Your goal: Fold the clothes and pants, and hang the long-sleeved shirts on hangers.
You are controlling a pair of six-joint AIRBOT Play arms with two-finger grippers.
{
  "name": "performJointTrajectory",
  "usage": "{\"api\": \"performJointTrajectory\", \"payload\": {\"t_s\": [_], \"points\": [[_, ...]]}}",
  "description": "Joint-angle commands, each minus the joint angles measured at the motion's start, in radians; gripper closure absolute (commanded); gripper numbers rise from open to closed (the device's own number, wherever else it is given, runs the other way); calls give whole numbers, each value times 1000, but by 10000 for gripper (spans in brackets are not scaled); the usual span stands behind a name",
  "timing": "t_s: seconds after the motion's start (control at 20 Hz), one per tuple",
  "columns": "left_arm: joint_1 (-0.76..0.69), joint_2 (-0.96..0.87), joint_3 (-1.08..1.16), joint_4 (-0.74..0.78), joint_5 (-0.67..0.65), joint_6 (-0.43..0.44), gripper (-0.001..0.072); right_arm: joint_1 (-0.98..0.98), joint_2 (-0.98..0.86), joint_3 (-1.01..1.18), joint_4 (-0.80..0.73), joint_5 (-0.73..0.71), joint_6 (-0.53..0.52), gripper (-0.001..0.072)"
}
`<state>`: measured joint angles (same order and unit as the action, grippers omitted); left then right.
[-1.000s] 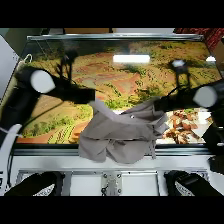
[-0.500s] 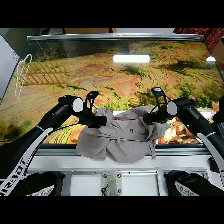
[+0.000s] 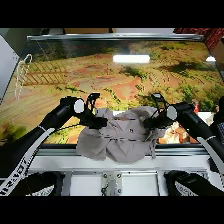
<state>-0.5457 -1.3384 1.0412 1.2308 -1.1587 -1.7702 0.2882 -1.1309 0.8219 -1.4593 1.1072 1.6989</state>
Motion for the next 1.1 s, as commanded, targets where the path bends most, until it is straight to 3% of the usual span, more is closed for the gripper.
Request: {"api": "performJointTrajectory", "payload": {"t_s": [0.0,0.2,0.35,0.45,0.55,0.7,0.95,1.05], "points": [[6,16,5,10,-4,37,694,-3,20,-2,-73,-29,0,699],[137,93,276,-7,-142,47,694,-69,80,391,-153,257,-95,700],[182,126,595,-55,-193,65,694,-79,60,804,-154,509,-79,701],[182,126,735,-53,-250,66,694,-79,57,944,-154,603,-31,700],[182,126,764,-53,-357,82,694,-79,71,952,-156,708,8,700],[175,135,626,-54,-492,104,694,-63,121,826,-122,735,61,700],[108,219,149,-60,-379,124,694,42,269,432,-80,733,261,700],[85,194,52,-113,-334,126,694,64,256,372,-65,733,270,699]]}}
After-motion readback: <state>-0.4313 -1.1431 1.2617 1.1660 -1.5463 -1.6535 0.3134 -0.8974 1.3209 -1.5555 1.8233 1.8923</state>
